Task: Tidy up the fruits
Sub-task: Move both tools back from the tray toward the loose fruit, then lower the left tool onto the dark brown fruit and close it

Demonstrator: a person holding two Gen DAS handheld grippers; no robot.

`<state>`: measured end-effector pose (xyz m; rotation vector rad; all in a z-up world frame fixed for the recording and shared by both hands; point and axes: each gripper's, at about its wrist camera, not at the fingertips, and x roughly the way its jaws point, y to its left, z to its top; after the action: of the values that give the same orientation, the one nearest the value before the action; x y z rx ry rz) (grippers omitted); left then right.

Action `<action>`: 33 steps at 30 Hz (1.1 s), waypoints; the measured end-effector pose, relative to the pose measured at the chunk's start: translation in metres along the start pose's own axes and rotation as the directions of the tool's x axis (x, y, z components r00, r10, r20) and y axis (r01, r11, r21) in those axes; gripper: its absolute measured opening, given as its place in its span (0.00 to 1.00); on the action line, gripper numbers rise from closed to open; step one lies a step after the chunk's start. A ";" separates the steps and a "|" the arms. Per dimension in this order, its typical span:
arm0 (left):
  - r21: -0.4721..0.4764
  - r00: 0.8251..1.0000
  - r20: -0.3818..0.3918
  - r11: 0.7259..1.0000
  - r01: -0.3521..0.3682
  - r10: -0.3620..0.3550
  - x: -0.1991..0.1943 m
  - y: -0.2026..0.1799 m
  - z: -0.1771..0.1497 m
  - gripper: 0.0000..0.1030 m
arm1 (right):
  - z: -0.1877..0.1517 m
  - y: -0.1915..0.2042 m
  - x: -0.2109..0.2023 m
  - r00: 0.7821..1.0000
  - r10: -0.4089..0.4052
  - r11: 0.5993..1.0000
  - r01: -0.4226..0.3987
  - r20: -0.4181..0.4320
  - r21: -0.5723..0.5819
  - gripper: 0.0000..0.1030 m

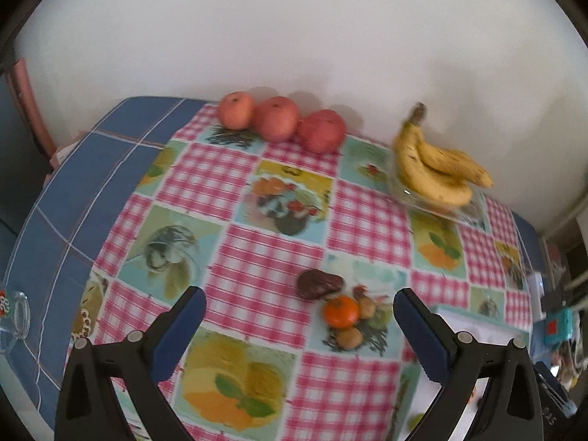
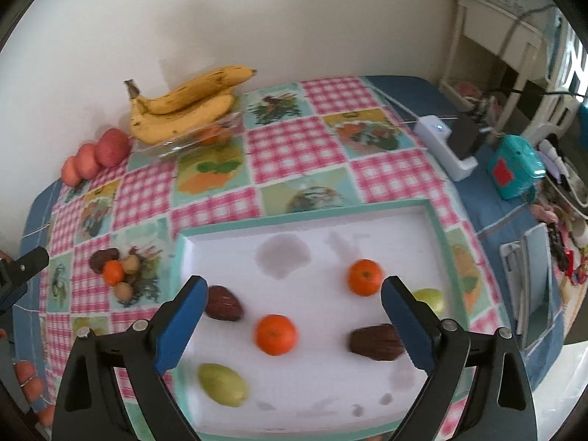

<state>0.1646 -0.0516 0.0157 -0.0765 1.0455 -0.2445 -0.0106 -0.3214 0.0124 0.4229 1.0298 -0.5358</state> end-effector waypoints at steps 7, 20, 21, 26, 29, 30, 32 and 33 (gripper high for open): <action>-0.065 1.000 0.027 0.998 -0.013 0.014 0.008 0.025 0.013 1.00 | 0.012 0.044 -0.002 0.997 0.077 0.997 -0.076 0.031 -0.029 0.93; -0.063 1.000 -0.012 0.998 -0.006 0.005 0.049 0.025 0.021 1.00 | 0.029 0.096 0.016 0.988 0.151 0.987 -0.150 0.024 -0.064 0.93; -0.072 1.000 -0.014 0.997 -0.005 0.003 0.051 0.027 0.021 1.00 | 0.031 0.100 0.020 0.987 0.162 0.985 -0.160 0.020 -0.061 0.93; -0.100 0.999 -0.029 0.995 -0.021 0.019 0.070 0.037 0.022 1.00 | 0.034 0.120 0.038 0.985 0.175 0.981 -0.175 -0.007 -0.084 0.93; -0.126 0.998 -0.054 0.992 -0.019 0.012 0.082 0.041 0.020 0.99 | 0.034 0.132 0.054 0.985 0.171 0.979 -0.174 -0.037 -0.105 0.93; -0.137 0.998 -0.062 0.991 -0.010 0.002 0.085 0.042 0.019 0.99 | 0.034 0.133 0.057 0.985 0.170 0.979 -0.173 -0.043 -0.107 0.93; -0.157 0.996 -0.085 0.988 0.004 -0.017 0.093 0.043 0.017 0.99 | 0.034 0.136 0.065 0.985 0.161 0.980 -0.167 -0.054 -0.111 0.93; -0.158 0.996 -0.090 0.987 0.007 -0.021 0.096 0.042 0.016 0.99 | 0.034 0.136 0.067 0.986 0.158 0.980 -0.164 -0.057 -0.113 0.93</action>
<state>0.2307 -0.0343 -0.0650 -0.2174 1.1553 -0.1787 0.1225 -0.2471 -0.0207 0.4119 1.0571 -0.3198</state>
